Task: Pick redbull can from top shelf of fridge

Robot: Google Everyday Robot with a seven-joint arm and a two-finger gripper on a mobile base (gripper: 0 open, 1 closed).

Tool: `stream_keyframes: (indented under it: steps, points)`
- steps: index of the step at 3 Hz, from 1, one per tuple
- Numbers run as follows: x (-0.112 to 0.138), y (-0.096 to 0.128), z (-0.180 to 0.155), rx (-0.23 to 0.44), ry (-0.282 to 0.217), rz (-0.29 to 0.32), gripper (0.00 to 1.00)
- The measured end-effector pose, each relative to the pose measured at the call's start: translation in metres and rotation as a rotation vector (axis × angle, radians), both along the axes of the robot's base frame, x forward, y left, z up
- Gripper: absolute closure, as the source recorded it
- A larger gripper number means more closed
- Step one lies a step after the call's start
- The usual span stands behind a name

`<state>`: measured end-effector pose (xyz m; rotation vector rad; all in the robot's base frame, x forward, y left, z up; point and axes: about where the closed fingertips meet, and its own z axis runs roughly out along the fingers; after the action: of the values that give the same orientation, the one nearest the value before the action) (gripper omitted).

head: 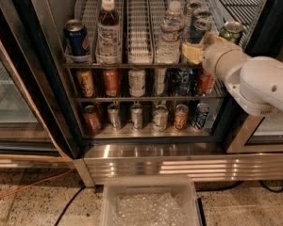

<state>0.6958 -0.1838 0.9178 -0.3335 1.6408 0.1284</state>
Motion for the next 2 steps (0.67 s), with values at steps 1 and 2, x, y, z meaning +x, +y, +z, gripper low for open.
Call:
stream_keyframes:
  steps: [1, 2]
  points:
    - [0.0064, -0.0008, -0.0036, 0.004, -0.002, -0.010, 0.41]
    - [0.0128, -0.0026, -0.0035, 0.005, -0.012, -0.018, 0.41]
